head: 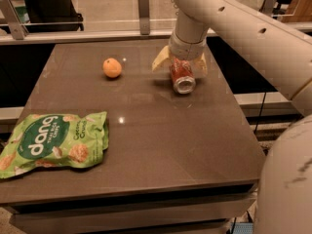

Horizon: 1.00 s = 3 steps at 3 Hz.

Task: Place coke can upright

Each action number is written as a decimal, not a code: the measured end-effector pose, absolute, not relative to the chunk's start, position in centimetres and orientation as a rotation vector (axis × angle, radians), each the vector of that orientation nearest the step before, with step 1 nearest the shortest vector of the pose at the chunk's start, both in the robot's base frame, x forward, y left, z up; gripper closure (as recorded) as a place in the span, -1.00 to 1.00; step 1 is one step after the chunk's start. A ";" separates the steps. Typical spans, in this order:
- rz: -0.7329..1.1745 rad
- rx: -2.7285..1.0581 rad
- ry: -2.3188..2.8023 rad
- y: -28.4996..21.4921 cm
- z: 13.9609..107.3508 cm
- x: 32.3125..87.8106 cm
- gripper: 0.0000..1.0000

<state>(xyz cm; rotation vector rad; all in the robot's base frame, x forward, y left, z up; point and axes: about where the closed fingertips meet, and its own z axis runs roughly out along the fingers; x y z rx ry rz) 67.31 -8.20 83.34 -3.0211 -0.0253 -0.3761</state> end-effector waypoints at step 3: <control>-0.347 -3.057 -0.022 -7.9 83.2 68.3 0.71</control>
Offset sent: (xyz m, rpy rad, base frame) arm 0.0087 0.0005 0.0004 -0.0514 0.0313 -0.0050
